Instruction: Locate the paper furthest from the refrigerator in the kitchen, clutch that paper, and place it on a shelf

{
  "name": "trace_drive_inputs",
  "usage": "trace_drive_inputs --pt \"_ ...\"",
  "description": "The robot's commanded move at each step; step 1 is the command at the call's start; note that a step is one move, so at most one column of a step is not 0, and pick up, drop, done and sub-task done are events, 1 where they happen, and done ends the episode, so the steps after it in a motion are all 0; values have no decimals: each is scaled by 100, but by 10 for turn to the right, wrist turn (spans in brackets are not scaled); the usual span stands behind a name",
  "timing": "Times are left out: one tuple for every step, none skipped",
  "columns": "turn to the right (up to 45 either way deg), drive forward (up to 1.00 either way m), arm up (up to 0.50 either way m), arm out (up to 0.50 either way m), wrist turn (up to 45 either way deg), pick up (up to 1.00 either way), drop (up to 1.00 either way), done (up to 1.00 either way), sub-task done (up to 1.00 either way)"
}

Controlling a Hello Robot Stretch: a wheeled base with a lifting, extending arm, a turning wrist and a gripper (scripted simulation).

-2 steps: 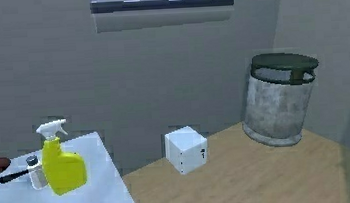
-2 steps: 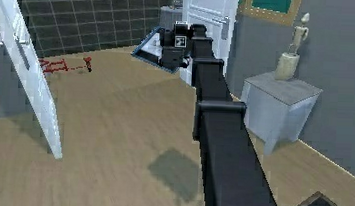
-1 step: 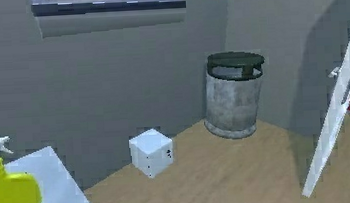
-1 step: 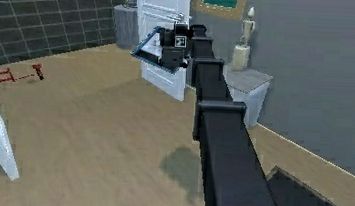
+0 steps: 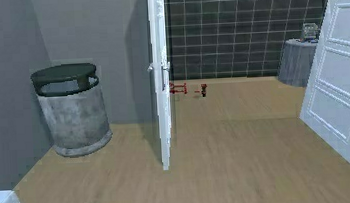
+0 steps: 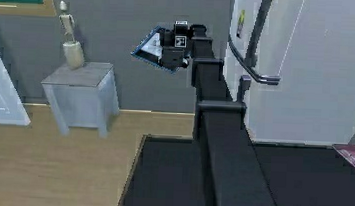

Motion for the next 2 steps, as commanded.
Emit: trace_drive_inputs --pt "30 0 0 0 0 0 0 0 0" --pt "0 25 0 0 0 0 0 0 0"
